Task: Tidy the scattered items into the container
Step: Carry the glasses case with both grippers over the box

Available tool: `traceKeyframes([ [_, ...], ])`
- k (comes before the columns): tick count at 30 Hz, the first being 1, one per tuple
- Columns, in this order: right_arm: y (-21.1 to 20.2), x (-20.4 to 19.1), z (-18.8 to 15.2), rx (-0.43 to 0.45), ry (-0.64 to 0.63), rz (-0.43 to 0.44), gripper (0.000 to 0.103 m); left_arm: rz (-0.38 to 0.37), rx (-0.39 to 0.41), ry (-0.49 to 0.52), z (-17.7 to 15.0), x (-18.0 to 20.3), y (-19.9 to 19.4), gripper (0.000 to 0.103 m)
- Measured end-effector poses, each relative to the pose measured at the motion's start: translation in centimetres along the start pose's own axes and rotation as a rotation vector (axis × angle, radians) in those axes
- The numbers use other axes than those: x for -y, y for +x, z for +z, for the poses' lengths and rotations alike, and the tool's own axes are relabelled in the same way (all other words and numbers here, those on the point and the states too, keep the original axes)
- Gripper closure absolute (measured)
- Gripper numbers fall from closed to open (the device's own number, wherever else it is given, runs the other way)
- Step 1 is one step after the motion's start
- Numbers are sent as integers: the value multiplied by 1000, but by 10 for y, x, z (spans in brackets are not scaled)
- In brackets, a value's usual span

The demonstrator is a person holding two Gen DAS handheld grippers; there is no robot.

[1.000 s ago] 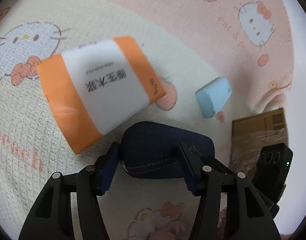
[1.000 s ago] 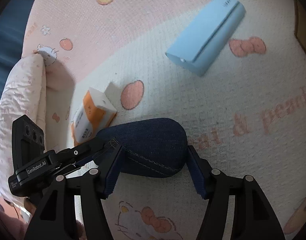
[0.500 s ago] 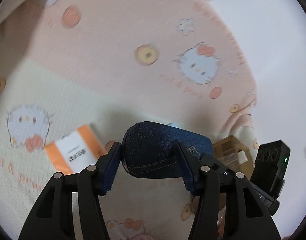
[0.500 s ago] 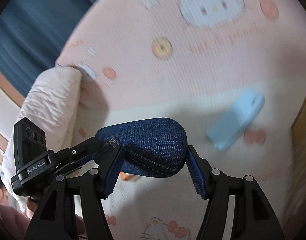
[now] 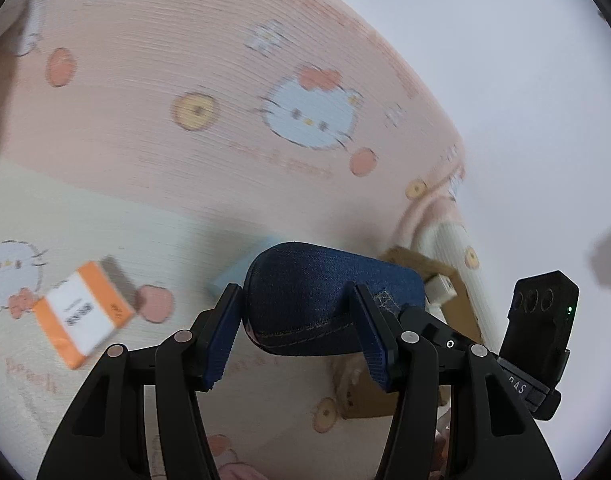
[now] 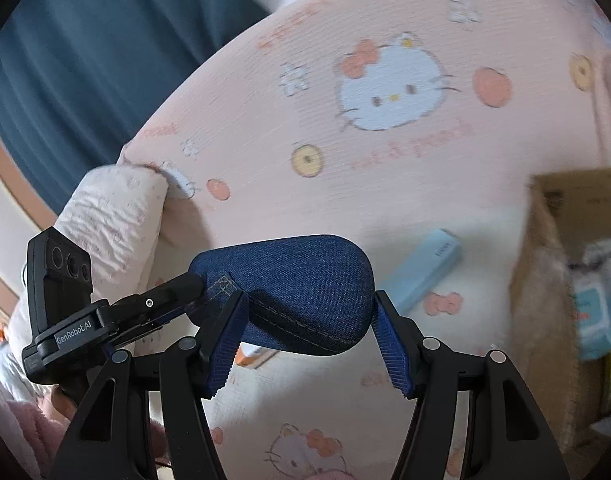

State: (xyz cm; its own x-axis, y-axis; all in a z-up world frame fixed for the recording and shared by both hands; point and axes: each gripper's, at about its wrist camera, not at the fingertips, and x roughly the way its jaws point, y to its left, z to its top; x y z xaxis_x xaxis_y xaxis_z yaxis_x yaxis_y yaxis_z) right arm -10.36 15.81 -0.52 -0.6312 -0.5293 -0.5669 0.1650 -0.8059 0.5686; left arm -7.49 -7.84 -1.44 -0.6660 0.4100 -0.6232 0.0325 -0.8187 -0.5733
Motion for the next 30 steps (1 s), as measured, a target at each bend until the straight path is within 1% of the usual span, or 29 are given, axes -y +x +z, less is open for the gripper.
traceKeyframes([
  [8, -59, 58, -1, 48, 52, -86, 42, -82, -105, 71, -8, 68, 49, 44],
  [11, -76, 79, 1, 54, 75, -106, 42, -108, -143, 96, -16, 94, 71, 44],
  [17, -113, 122, -1, 65, 126, -141, 42, -151, -197, 149, -30, 136, 98, 44],
  [19, -125, 135, -2, 72, 147, -150, 42, -164, -228, 177, -35, 152, 108, 44],
  [22, -136, 150, -5, 70, 166, -163, 42, -178, -262, 199, -41, 168, 120, 44],
  [25, -143, 165, -8, 53, 192, -180, 42, -183, -302, 198, -47, 180, 134, 44],
  [30, -146, 192, -6, 25, 241, -193, 42, -172, -350, 192, -46, 192, 161, 44],
])
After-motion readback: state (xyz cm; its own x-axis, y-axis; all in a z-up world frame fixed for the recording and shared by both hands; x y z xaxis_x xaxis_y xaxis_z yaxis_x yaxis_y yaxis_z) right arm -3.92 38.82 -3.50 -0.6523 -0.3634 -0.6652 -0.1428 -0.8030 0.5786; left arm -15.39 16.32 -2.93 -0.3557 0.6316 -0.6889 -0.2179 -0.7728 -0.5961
